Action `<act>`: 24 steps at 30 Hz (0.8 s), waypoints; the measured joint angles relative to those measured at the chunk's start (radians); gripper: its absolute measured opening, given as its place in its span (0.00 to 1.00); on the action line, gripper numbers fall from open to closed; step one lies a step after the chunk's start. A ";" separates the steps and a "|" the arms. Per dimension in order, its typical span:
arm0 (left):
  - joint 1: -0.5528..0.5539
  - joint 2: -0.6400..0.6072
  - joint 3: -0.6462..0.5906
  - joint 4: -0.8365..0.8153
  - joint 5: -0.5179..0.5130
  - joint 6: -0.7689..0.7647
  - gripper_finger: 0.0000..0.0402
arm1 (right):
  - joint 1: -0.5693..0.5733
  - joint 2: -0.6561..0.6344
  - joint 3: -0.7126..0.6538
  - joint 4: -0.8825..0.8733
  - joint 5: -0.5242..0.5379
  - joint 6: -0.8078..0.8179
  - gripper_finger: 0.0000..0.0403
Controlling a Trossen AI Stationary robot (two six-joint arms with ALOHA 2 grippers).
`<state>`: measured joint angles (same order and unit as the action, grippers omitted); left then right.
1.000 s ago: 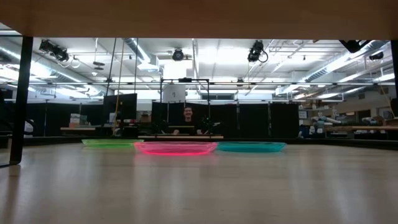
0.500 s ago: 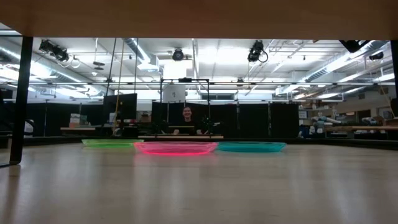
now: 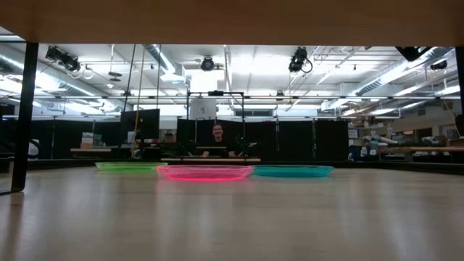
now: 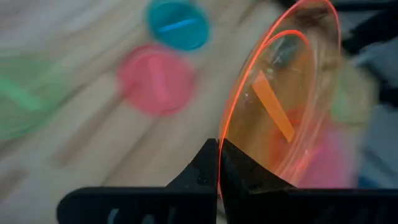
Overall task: Place and stack plates onto a shelf
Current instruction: Stack the orange plate on top of the the pink plate on the shelf
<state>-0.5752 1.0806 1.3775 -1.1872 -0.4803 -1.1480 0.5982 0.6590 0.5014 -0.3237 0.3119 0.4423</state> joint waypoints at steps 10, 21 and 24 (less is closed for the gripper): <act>0.012 0.123 0.000 0.301 0.124 0.113 0.02 | 0.000 0.000 0.000 0.000 0.000 0.000 0.36; 0.012 0.320 -0.001 0.428 0.343 0.075 0.02 | 0.000 0.000 0.000 0.000 -0.025 0.000 0.36; 0.017 0.352 -0.001 0.439 0.376 0.059 0.02 | 0.000 0.000 0.000 0.000 -0.025 0.000 0.36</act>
<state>-0.5583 1.4329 1.3769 -0.7478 -0.1045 -1.0885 0.5983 0.6590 0.5014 -0.3241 0.2867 0.4423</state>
